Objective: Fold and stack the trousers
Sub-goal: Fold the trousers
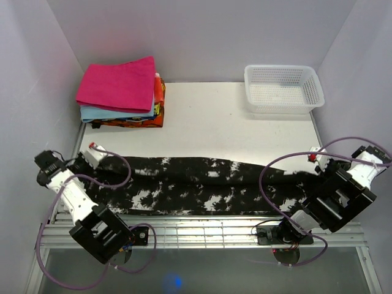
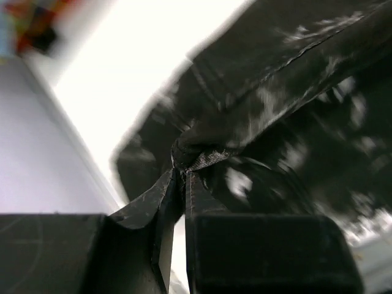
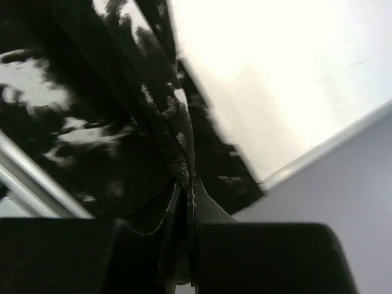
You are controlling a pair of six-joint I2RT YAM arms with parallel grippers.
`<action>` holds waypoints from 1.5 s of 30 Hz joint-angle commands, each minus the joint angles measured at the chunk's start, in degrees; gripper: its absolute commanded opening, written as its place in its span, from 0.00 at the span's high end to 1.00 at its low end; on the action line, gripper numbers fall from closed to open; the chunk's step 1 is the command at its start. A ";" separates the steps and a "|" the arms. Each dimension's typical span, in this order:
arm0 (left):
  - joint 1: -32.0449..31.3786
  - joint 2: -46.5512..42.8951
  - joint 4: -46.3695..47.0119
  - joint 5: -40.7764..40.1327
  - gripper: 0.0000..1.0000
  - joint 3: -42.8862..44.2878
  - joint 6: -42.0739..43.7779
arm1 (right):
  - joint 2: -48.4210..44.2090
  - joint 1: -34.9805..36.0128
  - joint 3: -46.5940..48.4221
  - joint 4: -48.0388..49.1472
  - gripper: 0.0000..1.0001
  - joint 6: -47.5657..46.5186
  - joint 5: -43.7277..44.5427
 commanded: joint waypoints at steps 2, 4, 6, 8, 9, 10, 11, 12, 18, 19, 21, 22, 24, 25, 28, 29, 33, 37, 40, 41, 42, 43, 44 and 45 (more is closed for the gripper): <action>1.00 -2.60 -4.45 -11.75 1.00 -13.40 13.32 | -1.87 -4.05 -9.06 0.93 0.92 -19.03 10.07; 1.00 0.89 -3.65 -14.24 1.00 -16.48 13.14 | -0.91 -4.41 -12.57 4.44 0.92 -18.68 13.05; 1.00 4.85 -2.25 -17.40 1.00 -17.29 11.13 | 0.15 -4.41 -14.25 8.30 0.92 -18.15 14.47; 1.00 11.96 0.56 -19.25 1.00 -16.94 7.53 | 2.00 -3.98 -16.01 11.21 0.92 -16.66 15.17; 1.00 14.51 3.44 -19.69 1.00 -16.24 3.77 | 2.70 -3.45 -16.71 15.31 0.92 -15.53 15.35; 0.91 17.15 5.04 -19.96 1.00 -15.19 1.04 | 3.92 -2.92 -17.15 17.10 0.92 -14.30 15.52; 0.82 22.05 6.27 -20.05 1.00 -12.14 -2.03 | 4.54 -1.61 -17.25 18.59 0.92 -11.67 15.35; 0.82 24.62 7.85 -20.05 1.00 -10.02 -7.55 | 5.25 -0.73 -16.90 20.00 0.92 -9.82 15.00; -0.49 38.07 12.51 -17.94 1.00 6.93 -23.67 | 10.96 7.62 -8.66 24.59 0.92 4.23 11.93; -1.37 39.05 12.79 -17.77 1.00 8.97 -25.34 | 12.18 8.59 -7.07 24.41 0.92 5.65 11.05; -2.16 41.59 11.83 -16.72 1.00 15.19 -28.60 | 13.07 10.96 -2.42 23.10 0.92 8.55 10.17; -2.60 42.13 11.30 -15.66 1.00 17.23 -29.30 | 13.51 11.49 -1.09 22.57 0.92 9.18 9.38; -2.96 43.36 7.89 -14.26 1.00 23.10 -29.49 | 13.69 12.37 1.46 20.63 0.92 9.53 8.67; -2.96 44.32 6.48 -13.20 1.00 25.14 -29.23 | 13.69 12.46 3.65 19.93 0.92 9.79 7.97; -2.96 44.07 2.25 -9.60 1.00 31.02 -29.31 | 13.87 12.38 8.22 15.98 0.92 10.06 7.53; -3.04 43.72 1.63 -7.94 1.00 32.27 -29.31 | 13.61 12.11 9.03 15.10 0.92 10.06 7.18; -2.96 41.00 -1.35 -5.56 1.00 37.28 -28.44 | 11.59 11.15 13.07 11.67 0.92 9.01 4.81; -1.56 36.52 -2.24 -5.46 1.00 36.59 -24.67 | 7.91 8.87 13.52 7.45 0.92 4.62 3.92; 0.73 33.18 -2.24 -5.28 1.00 33.25 -21.68 | 5.26 4.66 11.32 7.53 0.92 1.28 2.53; 1.52 32.39 -2.24 -4.94 1.00 32.20 -20.71 | 4.99 3.68 11.14 6.66 0.92 0.84 2.08; 2.40 30.99 -2.41 -4.50 1.00 30.02 -19.65 | 4.99 2.72 10.88 5.70 0.92 -1.08 1.64; 4.49 30.28 -2.33 -3.01 1.00 29.04 -18.34 | 4.90 1.66 10.44 4.99 0.92 -1.97 0.86; 5.91 29.57 -1.54 -2.30 1.00 27.90 -17.28 | 4.81 -0.26 9.92 4.81 0.92 -2.50 0.59; 7.31 29.22 -1.88 -1.34 1.00 25.88 -16.66 | 4.47 -1.15 8.09 4.90 0.92 -3.29 0.41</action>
